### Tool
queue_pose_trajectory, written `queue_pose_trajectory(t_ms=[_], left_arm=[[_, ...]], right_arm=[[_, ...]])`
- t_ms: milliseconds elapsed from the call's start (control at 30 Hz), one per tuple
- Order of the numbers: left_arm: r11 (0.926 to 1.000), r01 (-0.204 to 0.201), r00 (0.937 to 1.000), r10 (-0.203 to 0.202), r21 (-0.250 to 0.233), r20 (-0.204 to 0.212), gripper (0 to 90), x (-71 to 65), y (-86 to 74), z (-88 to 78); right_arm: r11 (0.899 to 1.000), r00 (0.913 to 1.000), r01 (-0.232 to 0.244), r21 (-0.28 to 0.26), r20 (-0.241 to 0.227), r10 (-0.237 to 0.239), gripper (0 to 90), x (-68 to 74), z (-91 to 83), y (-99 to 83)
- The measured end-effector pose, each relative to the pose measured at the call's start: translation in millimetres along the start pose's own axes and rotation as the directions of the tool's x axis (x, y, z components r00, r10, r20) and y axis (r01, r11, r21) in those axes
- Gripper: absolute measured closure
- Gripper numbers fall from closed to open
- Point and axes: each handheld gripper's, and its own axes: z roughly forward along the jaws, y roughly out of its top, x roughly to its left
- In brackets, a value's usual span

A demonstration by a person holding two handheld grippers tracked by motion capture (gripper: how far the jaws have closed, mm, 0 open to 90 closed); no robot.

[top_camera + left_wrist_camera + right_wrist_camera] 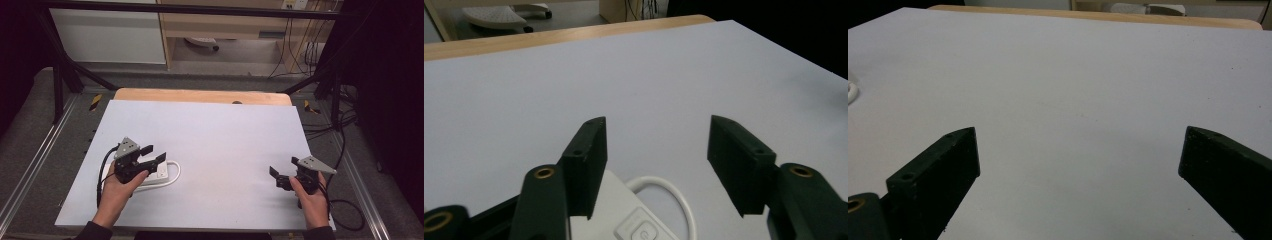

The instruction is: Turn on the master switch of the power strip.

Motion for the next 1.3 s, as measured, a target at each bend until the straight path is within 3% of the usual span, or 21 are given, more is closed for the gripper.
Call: queue_pose_trajectory(t_ms=[333,733,967,1300], left_arm=[[0.9995,0.012,0.9996,-0.013,0.028,0.025,66.8,3.4,-5.2,2.5],[0.9979,0.003,0.9982,-0.007,0.064,0.060,84.5,5.4,-11.1,8.4],[0.9971,0.007,0.9974,-0.013,0.076,0.071,89.9,7.5,-14.7,11.1],[0.9932,-0.009,0.9967,-0.001,0.116,0.081,90.0,5.9,-19.3,17.3]], right_arm=[[1.000,1.0000,0.005,0.004,0.000,-0.005,3.6,0.3,0.9,-0.1],[1.000,1.0000,0.002,0.003,-0.001,-0.002,3.6,0.1,1.1,-0.1],[1.000,1.0000,0.003,0.003,-0.001,-0.003,3.6,0.0,0.9,0.0],[1.000,1.0000,0.006,0.003,-0.001,-0.006,3.6,0.2,1.2,0.1]])
